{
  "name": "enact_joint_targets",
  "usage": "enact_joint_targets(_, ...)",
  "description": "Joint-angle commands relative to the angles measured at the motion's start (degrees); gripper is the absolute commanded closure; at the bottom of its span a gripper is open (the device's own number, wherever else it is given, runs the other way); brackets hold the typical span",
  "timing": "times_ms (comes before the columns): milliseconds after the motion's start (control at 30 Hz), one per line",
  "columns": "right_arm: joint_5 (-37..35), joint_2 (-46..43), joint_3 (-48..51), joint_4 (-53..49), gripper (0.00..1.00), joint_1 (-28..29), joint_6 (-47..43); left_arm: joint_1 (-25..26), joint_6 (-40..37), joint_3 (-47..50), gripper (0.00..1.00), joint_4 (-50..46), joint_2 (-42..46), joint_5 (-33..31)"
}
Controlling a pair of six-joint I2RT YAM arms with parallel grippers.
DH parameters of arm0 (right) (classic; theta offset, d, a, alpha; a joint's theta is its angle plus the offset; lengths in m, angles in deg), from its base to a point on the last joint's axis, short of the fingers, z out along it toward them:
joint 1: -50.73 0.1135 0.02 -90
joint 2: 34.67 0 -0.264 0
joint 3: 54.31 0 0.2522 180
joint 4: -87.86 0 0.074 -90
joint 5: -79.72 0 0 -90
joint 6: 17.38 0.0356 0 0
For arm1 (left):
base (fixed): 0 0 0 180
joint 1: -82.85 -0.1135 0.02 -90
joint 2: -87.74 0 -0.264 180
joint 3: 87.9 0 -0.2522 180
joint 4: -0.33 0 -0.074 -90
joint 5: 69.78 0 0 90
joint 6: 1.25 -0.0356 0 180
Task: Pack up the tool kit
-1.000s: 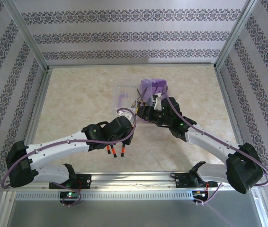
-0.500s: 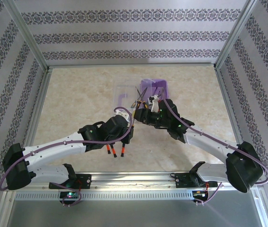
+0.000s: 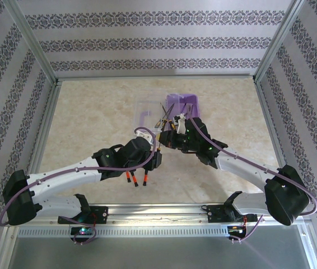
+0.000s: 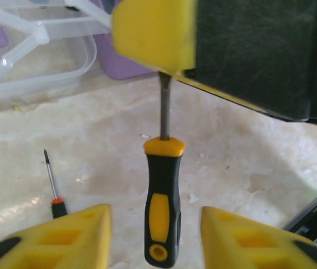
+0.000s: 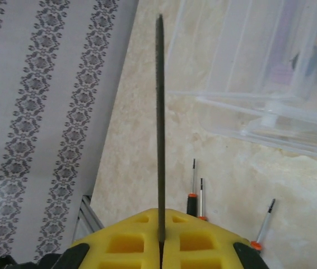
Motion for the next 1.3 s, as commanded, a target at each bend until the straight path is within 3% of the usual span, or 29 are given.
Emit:
enact_joint_targets(0, -2.1, -0.7, -4.4, -5.2, 0.92, -0.7, -5.1, -0.9, 0.7, 0.3, 0.30, 0.1, 2.6, -3.0)
enact_joint_targets(200, -4.5, 4.3, -17.0, -22.1, 0.92, -9.1, -19.7, -2.0, 1.5, 1.3, 0.14, -5.8, 8.7, -9.2)
enact_joint_targets(367, -7.2, 13.1, -26.5, -27.8, 0.91, -15.6, -29.8, -2.7, 3.2, 3.7, 0.14, -7.8, 13.3, -9.6)
enact_joint_targets(467, -2.0, 20.4, -33.2, -28.8, 0.91, -19.6, -32.2, -2.8, 4.5, 4.9, 0.15, -8.7, 15.2, -9.4)
enact_joint_targets(567, -5.1, 25.8, -39.2, -31.5, 0.91, -20.1, -35.7, -2.9, 5.1, 5.3, 0.16, -9.9, 16.3, -9.5)
enact_joint_targets(733, -4.5, 33.0, -45.5, -35.5, 0.93, -20.2, -37.8, -3.0, 5.2, 5.0, 0.16, -11.3, 17.5, -9.9)
enact_joint_targets(1267, -4.2, 36.4, -43.8, -34.3, 0.91, -18.4, -35.5, -3.5, 4.3, 5.3, 0.16, -10.5, 16.6, -9.5)
